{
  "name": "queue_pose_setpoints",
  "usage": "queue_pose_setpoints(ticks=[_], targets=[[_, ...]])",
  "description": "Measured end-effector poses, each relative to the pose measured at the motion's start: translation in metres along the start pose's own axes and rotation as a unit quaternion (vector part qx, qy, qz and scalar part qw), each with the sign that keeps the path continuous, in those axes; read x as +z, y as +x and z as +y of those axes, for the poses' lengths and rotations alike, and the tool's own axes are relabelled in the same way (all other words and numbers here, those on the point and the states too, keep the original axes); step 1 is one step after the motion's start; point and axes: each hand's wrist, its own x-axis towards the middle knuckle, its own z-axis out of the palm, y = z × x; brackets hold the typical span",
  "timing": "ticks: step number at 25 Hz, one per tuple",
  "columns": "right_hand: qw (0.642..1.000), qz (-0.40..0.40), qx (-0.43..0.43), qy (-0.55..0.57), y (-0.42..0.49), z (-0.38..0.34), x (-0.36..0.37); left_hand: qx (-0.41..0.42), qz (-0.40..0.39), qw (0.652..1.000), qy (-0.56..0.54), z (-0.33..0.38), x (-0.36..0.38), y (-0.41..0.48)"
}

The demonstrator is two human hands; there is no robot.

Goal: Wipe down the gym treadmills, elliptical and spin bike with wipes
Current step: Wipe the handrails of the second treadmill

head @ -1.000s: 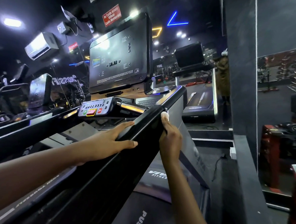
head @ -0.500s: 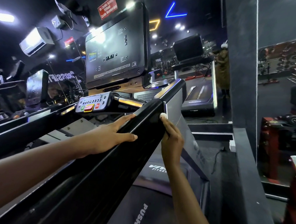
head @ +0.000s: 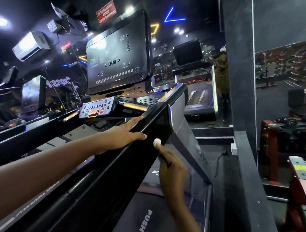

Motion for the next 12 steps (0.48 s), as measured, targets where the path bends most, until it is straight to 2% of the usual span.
queue_pose_setpoints(ticks=[2,4,7,12], targets=[[1.0,0.01,0.025,-0.01,0.046,0.01,0.0,0.002,-0.014,1.0,-0.01,0.001,-0.002,-0.005],[0.998,-0.019,0.049,-0.042,0.088,0.022,0.007,0.017,-0.029,0.999,-0.021,-0.003,-0.004,-0.016],[0.994,-0.056,0.073,-0.055,0.088,0.02,0.022,0.044,-0.03,0.999,-0.008,-0.014,-0.004,-0.036],[0.999,-0.008,-0.024,-0.044,0.021,-0.022,0.019,0.049,-0.01,0.999,-0.01,-0.017,0.001,-0.055]])
